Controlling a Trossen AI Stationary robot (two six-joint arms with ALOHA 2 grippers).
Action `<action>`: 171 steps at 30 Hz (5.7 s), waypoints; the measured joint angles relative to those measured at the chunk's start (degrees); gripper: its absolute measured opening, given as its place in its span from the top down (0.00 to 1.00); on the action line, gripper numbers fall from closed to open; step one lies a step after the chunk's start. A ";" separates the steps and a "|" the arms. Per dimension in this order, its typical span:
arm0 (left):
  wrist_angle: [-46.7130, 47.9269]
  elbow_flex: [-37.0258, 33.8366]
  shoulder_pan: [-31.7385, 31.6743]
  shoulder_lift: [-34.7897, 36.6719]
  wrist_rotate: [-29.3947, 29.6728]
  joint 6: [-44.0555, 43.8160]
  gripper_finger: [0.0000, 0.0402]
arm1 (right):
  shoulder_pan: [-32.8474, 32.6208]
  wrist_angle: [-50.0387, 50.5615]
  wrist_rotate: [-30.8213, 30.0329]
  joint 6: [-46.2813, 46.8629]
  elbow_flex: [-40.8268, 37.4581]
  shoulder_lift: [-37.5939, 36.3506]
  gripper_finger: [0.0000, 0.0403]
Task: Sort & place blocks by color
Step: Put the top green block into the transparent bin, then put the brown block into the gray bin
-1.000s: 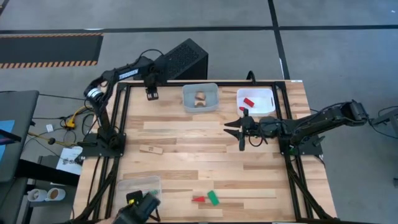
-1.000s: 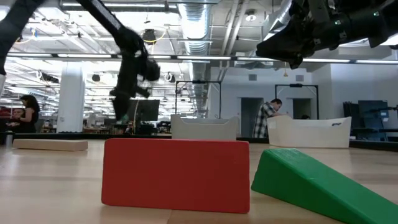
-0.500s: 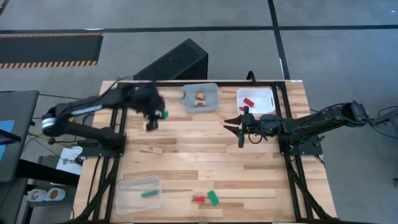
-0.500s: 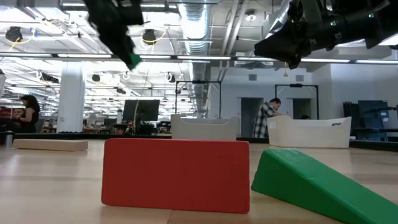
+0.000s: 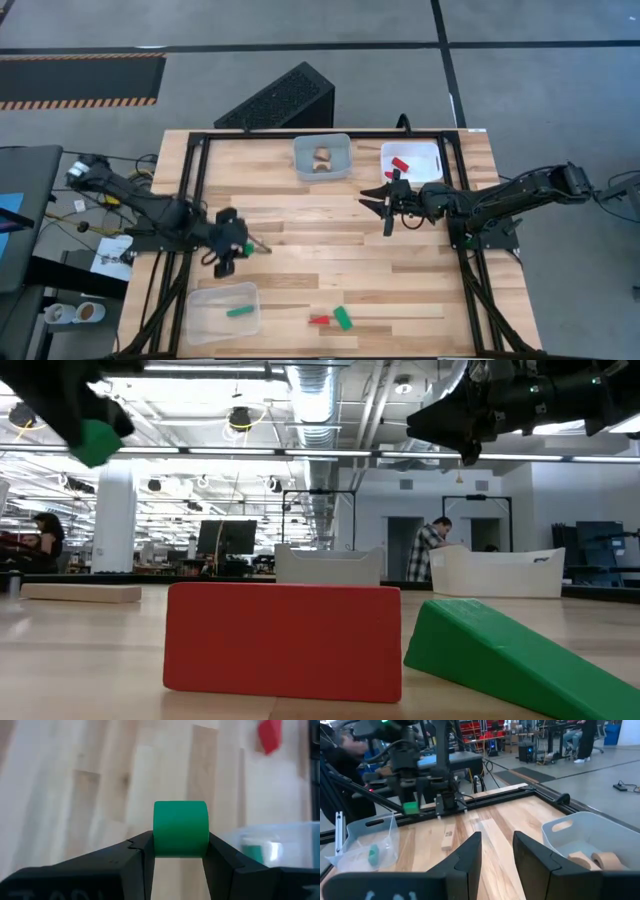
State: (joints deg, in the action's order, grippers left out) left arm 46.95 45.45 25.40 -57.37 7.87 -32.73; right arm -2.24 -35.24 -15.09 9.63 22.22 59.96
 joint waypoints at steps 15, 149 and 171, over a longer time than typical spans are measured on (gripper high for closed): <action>-10.06 0.97 15.58 -17.49 -6.42 -16.64 0.76 | -0.01 0.98 0.04 -0.25 0.00 0.02 0.67; -14.82 -11.23 -5.21 -2.62 7.44 0.74 0.49 | -6.41 4.99 4.77 -6.77 23.04 25.49 0.52; -12.39 -10.01 -19.35 -26.35 -8.19 16.35 0.50 | -4.29 6.35 4.74 -8.78 23.02 25.42 0.51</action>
State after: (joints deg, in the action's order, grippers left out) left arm 34.56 35.44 6.05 -83.72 -0.32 -16.37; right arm -6.53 -28.89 -10.35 0.85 45.23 85.38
